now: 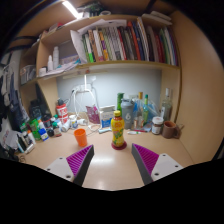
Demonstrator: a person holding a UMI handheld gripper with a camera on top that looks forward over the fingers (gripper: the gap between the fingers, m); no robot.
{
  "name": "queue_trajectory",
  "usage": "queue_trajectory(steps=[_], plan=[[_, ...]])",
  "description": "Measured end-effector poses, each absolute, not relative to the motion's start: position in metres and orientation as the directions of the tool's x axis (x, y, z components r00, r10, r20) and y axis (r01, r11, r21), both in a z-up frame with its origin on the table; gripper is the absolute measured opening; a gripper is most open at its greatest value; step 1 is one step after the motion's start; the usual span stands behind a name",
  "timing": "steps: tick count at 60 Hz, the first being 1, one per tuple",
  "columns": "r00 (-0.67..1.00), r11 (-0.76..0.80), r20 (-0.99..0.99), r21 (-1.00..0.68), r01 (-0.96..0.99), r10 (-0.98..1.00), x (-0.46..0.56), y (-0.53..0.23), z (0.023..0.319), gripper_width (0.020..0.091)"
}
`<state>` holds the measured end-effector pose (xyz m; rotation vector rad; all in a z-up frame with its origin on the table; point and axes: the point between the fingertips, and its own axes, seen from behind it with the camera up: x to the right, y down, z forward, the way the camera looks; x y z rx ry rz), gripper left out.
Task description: Pour water
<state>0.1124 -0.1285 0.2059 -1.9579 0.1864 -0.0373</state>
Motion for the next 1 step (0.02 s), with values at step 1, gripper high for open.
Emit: queue_trajectory(steps=[1], plan=[[0.987, -0.371, -0.060, -0.922, -0.112, -0.149, 0.1090, -0.1361, 0.2100, 0.0834]])
